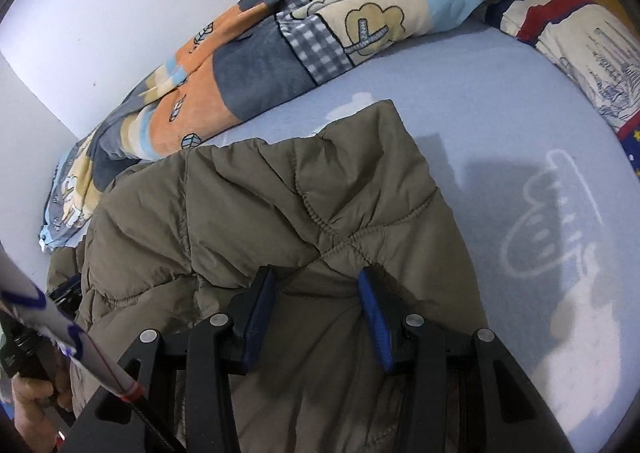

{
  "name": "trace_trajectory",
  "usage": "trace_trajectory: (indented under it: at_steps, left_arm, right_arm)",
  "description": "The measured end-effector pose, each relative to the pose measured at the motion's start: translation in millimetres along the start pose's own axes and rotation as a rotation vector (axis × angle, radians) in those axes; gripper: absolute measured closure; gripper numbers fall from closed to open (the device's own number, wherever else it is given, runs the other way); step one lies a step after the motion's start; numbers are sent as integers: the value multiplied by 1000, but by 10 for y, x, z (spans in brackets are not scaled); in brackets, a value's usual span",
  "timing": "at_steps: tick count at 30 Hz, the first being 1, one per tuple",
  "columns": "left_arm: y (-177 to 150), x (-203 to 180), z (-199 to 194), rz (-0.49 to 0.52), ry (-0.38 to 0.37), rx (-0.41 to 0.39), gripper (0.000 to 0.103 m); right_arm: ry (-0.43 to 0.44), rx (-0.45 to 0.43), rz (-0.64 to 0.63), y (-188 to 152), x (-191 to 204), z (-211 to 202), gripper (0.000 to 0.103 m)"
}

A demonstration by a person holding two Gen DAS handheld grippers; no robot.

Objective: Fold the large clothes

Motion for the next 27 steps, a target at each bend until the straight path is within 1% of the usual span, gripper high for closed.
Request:
trace_trajectory:
  at_steps: [2,3,4,5,6,8,10,11,12,13,14,17,19,20,23,25,27]
  left_arm:
    - [-81,52,-241,-7,-38,-25,33]
    - [-157,96,-417,-9,-44,-45,33]
    - [-200,120,-502,-8,-45,-53,33]
    - [-299,169,-670,-4,-53,-67,33]
    - [-355,201,-757,-4,-50,-75,33]
    - [-574,338,-1001,-18,-11,-93,33]
    - [-787,477,-1161,-39,-1,-98,33]
    - [-905,551,-1246,-53,21,-106,33]
    - [-1023,646,-1322,-77,34,-113,33]
    - [-1092,701,-1364,-94,39,-116,33]
    - [-1199,795,-1406,-116,58,-119,33]
    - [-1386,997,-1415,-141,88,-134,33]
    - [-1409,1110,-1383,-154,105,-163,33]
    - [-1404,1145,-1347,-160,102,-162,33]
    - [-1381,1239,-1131,-186,82,-113,33]
    - [-1391,1289,-975,-209,61,-77,33]
    - [-1411,1335,-874,-229,75,-43,33]
  right_arm:
    - [14,-42,-4,-45,79,-237,56]
    - [26,-62,-10,-86,126,-379,56]
    - [32,-71,-15,-120,160,-466,56]
    - [45,-85,-20,-189,214,-600,56]
    - [67,-96,-20,-281,275,-730,56]
    - [103,-111,-23,-476,403,-947,56]
    - [113,-130,-22,-659,513,-1105,56]
    - [109,-123,-31,-761,600,-1162,56]
    - [85,-89,-57,-840,705,-1185,56]
    - [67,-81,-73,-877,768,-1215,56]
    - [43,-106,-82,-955,833,-1307,56]
    - [26,-135,-82,-1146,879,-1443,56]
    - [14,-142,-59,-1240,837,-1433,56]
    - [24,-137,-56,-1255,831,-1391,56]
    - [0,-131,-87,-1223,815,-1221,56]
    - [14,-124,-88,-1210,793,-1120,56]
    - [9,-100,-89,-1197,773,-963,56]
Point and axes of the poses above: each gripper's, at about its wrist camera, not at the fingertips, and z roughly the way its jaws point, x to its left, y to its top, the point moved 2 cm from there along z, roughly the way its jaws point, and after that the axes turned 4 degrees about -z, right-handed, at the moved point
